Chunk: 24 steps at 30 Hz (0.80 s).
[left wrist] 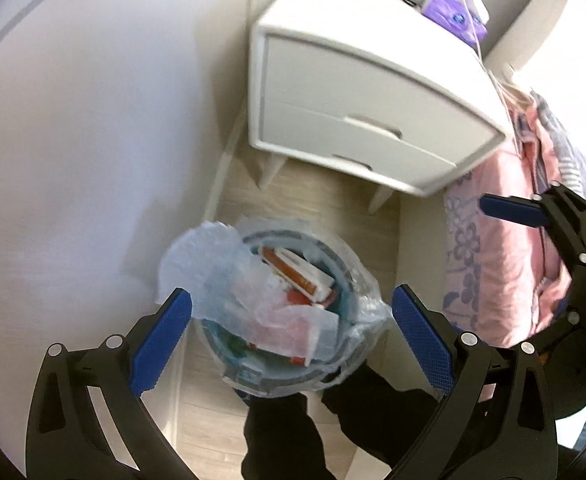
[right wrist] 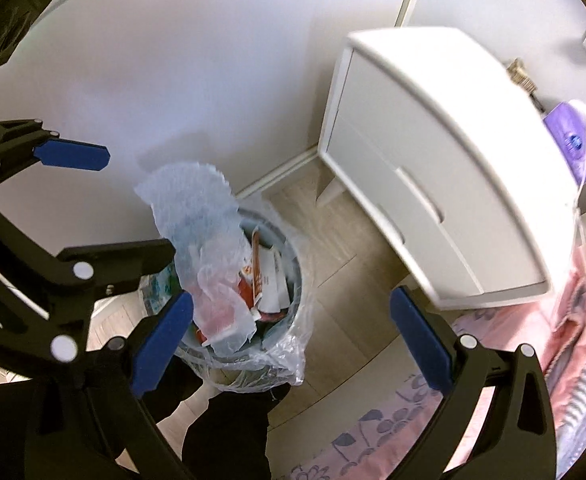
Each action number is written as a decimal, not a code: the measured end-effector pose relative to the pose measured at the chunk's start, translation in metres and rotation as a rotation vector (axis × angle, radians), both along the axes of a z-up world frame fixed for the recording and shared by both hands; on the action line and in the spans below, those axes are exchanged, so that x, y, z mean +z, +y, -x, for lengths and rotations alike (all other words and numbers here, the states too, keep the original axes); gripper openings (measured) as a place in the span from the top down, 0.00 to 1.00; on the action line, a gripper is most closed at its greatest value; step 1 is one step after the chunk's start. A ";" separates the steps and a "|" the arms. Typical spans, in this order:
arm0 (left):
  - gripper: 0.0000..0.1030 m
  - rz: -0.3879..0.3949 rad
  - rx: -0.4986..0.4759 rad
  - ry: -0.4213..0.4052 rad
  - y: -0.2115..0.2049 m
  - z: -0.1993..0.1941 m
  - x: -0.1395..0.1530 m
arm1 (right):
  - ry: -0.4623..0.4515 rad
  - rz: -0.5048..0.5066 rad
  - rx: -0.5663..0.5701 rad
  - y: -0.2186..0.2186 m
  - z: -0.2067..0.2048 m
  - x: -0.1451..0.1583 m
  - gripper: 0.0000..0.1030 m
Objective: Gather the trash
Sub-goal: 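Raise both tools away from the wastebasket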
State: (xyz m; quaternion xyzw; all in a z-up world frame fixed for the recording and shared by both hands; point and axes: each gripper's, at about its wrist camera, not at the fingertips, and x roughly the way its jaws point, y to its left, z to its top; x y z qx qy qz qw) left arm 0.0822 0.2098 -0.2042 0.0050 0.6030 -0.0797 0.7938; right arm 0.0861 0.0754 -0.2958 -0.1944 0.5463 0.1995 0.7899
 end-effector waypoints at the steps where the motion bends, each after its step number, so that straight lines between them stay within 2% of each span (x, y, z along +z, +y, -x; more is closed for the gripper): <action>1: 0.06 -0.026 0.027 -0.004 0.002 -0.002 0.004 | -0.005 0.001 -0.001 0.000 -0.001 0.005 0.07; 3: 0.06 -0.048 0.077 -0.004 0.008 -0.006 0.010 | -0.012 0.001 -0.001 0.000 -0.001 0.013 0.07; 7: 0.06 -0.017 0.149 0.043 0.018 -0.013 0.013 | -0.014 0.005 -0.006 -0.002 -0.001 0.021 0.07; 18: 0.06 -0.002 0.113 -0.026 0.009 -0.019 0.034 | -0.013 0.009 -0.051 -0.010 -0.001 0.031 0.07; 24: 0.06 0.011 0.121 0.019 0.016 -0.024 0.031 | -0.009 0.010 -0.075 -0.012 -0.004 0.036 0.07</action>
